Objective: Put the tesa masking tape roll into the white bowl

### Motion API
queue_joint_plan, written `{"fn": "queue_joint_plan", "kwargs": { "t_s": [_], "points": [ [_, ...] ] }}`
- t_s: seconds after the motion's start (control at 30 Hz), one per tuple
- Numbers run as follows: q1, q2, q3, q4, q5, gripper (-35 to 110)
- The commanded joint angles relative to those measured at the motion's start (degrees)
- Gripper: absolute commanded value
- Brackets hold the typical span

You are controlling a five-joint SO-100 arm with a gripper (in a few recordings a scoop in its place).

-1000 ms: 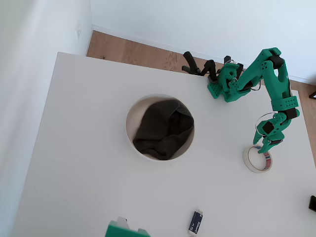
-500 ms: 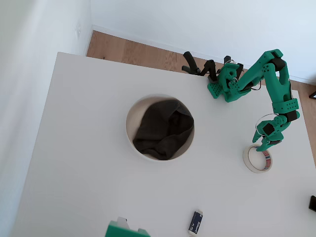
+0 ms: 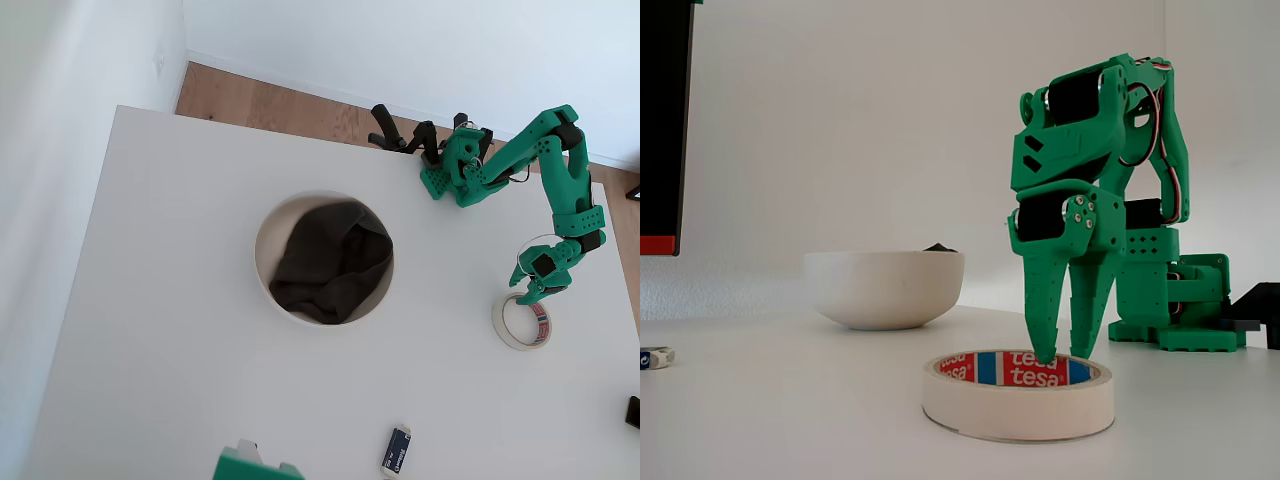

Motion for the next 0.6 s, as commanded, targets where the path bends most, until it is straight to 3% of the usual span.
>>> {"fn": "queue_joint_plan", "kwargs": {
  "t_s": [0.0,0.57],
  "points": [
    [-2.20,0.26,-3.34,0.53,1.49,13],
    [-6.94,-2.90,-4.31,0.88,3.34,6]
  ]
}}
